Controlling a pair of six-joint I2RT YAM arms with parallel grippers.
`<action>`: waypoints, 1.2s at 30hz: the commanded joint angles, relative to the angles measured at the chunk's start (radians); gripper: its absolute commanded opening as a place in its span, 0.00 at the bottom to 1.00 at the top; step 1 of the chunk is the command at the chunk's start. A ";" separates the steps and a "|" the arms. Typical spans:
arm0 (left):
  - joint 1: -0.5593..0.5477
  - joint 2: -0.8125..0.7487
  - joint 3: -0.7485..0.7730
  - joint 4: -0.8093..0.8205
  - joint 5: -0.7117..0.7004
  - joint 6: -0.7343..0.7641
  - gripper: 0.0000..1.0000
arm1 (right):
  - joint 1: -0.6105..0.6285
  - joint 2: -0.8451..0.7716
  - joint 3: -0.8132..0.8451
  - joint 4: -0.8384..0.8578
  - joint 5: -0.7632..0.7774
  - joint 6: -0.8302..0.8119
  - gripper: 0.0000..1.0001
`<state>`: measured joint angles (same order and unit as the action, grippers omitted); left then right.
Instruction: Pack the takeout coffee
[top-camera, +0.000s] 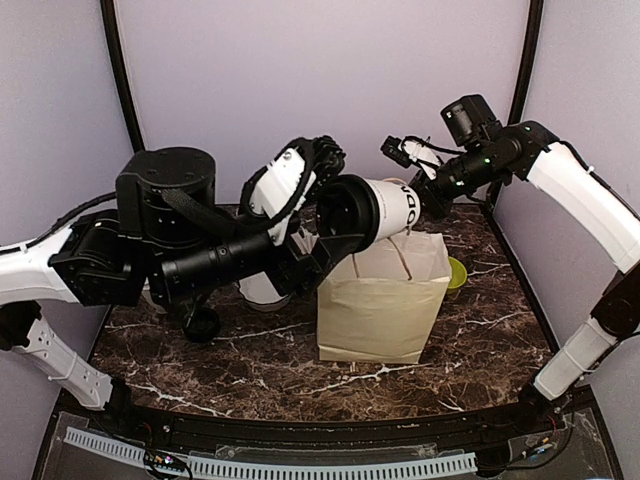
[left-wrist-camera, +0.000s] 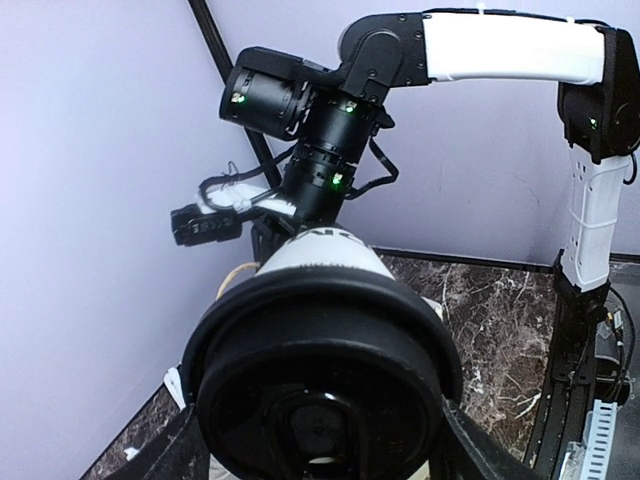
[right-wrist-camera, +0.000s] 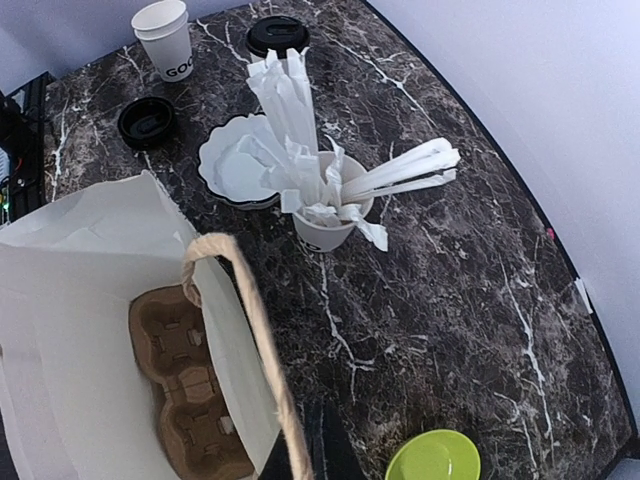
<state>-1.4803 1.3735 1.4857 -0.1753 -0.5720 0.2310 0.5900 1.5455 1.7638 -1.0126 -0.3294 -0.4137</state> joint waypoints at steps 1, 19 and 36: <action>0.002 -0.046 0.139 -0.350 -0.075 -0.142 0.26 | -0.027 -0.013 0.007 0.040 0.035 -0.013 0.00; 0.203 -0.180 0.137 -1.124 0.160 -0.763 0.26 | -0.047 0.003 0.025 0.042 -0.003 -0.003 0.00; 0.572 0.064 -0.089 -1.004 0.521 -0.674 0.29 | -0.045 0.005 0.036 0.032 -0.075 0.007 0.00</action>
<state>-0.9493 1.4086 1.3964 -1.2259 -0.1188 -0.4881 0.5488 1.5459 1.7660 -0.9958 -0.3717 -0.4160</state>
